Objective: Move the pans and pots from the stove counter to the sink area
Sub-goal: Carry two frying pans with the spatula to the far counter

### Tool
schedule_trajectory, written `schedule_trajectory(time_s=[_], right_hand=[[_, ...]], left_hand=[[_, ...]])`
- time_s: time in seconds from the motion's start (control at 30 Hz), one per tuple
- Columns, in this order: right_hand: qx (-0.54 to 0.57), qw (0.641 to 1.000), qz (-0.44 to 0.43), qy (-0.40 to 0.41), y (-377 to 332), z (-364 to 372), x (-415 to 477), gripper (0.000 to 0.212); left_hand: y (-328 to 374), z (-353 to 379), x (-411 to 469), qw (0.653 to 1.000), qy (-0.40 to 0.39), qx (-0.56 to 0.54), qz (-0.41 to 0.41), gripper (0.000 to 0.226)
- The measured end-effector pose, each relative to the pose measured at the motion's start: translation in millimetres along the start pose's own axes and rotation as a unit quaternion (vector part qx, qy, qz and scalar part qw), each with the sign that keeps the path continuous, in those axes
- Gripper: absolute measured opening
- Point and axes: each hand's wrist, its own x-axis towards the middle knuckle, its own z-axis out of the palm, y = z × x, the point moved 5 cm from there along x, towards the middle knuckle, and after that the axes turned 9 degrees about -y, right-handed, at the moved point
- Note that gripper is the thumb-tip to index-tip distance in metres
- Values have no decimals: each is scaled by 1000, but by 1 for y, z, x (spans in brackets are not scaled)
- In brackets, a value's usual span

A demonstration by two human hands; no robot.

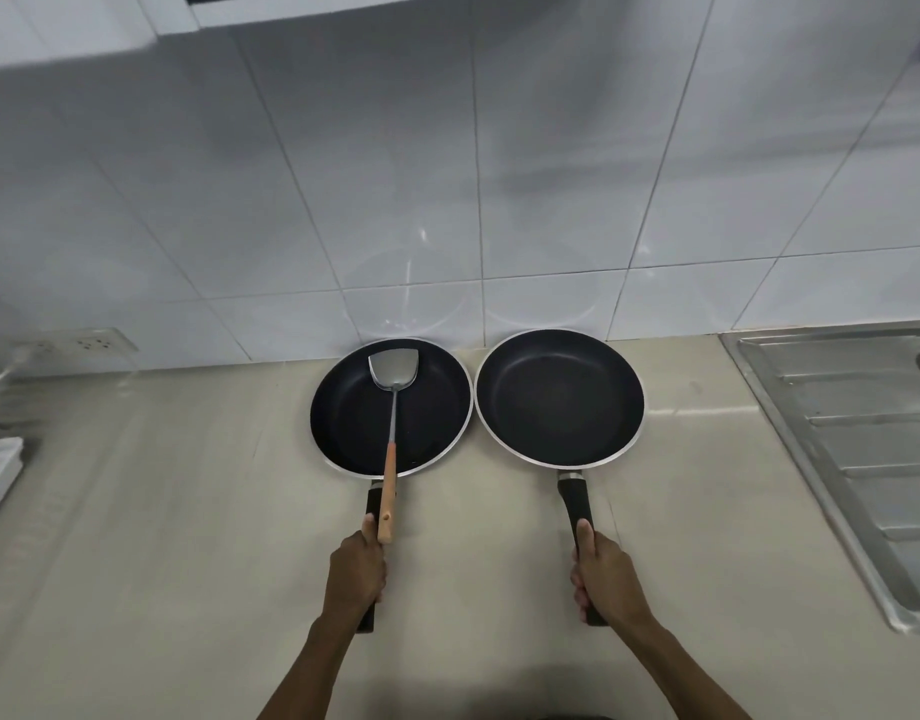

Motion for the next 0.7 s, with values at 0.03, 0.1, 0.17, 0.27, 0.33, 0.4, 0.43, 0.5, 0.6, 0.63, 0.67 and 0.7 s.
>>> schedule_trajectory(time_s=[0.03,0.1,0.17,0.27,0.33,0.4,0.43,0.5,0.6,0.63,0.67,0.7], right_hand=[[-2,1000,1,1,-1,0,0,63],[-10,1000,1,7,-4,0,-2,64],[-24,1000,-1,19,-7,-1,-4,65],[-42,999,3,23,-12,-2,-6,65],[-38,999,17,23,-10,-2,-6,64],[-30,999,23,23,-9,-3,-6,65],[-24,999,25,21,-8,-3,-6,64],[3,999,35,15,-5,-4,-7,61],[48,998,35,7,3,-4,-17,55],[59,998,29,0,6,-4,-24,54],[63,998,24,-10,10,-3,-31,54],[61,998,20,-18,16,-2,-38,54]], left_hand=[[0,-1,0,1000,0,-6,-2,64],[0,-2,2,1000,2,-9,-2,67],[1,-2,3,1000,0,-8,0,68],[-1,-1,4,1000,-3,-18,-9,70],[-3,1,5,999,-10,-37,-16,69],[-7,0,4,997,-23,-66,-23,68],[-8,-2,4,996,-29,-76,-26,67],[-14,-5,-3,995,-38,-91,-24,66],[-28,-4,-26,993,-33,-115,-21,66],[-34,-2,-37,992,-26,-123,-24,66],[-41,0,-49,991,-18,-128,-28,67],[-49,2,-61,991,-8,-130,-33,67]])
